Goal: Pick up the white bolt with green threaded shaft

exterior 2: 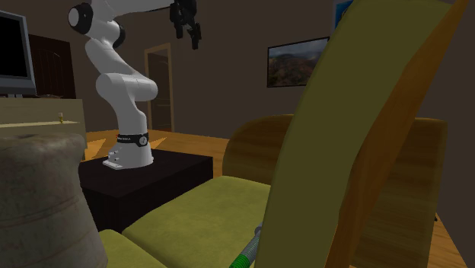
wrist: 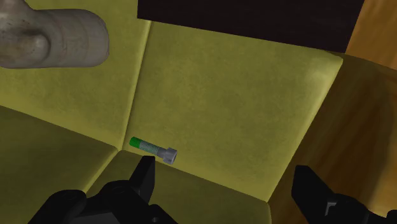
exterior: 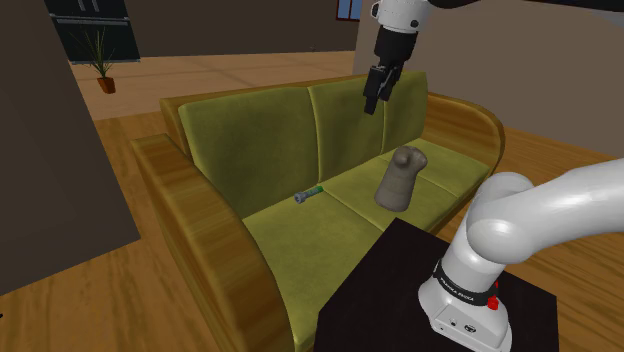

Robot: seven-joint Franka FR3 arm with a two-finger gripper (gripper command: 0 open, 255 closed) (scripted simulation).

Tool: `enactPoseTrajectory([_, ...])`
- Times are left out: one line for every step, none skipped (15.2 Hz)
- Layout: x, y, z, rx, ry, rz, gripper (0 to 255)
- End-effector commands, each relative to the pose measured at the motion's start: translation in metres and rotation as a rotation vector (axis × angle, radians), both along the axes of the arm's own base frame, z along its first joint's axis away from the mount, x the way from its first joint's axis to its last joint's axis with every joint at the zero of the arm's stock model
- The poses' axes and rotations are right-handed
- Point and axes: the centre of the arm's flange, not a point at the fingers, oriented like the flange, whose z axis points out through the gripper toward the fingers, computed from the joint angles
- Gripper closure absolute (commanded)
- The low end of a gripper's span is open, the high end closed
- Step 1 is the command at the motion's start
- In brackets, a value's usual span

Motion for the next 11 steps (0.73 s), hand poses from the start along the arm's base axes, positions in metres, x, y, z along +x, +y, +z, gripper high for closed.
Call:
enactPoseTrajectory([0.0, 0.0, 0.0, 0.0, 0.0, 0.0, 0])
enactPoseTrajectory([0.005, -0.003, -0.012, 0.002, -0.008, -0.002, 0])
enactPoseTrajectory([0.009, -0.007, -0.023, 0.004, -0.016, -0.004, 0])
enactPoseTrajectory([0.014, -0.01, -0.035, 0.006, -0.024, -0.006, 0])
enactPoseTrajectory([0.019, -0.014, -0.046, 0.009, -0.032, -0.009, 0])
enactPoseTrajectory([0.024, -0.017, -0.057, 0.011, -0.04, -0.011, 0])
enactPoseTrajectory([0.029, -0.02, -0.069, 0.013, -0.048, -0.013, 0])
enactPoseTrajectory([0.034, -0.024, -0.08, 0.015, -0.056, -0.015, 0])
enactPoseTrajectory([0.04, -0.027, -0.091, 0.017, -0.063, -0.017, 0])
enactPoseTrajectory([0.045, -0.03, -0.103, 0.019, -0.071, -0.019, 0])
enactPoseTrajectory([0.05, -0.034, -0.114, 0.022, -0.079, -0.022, 0])
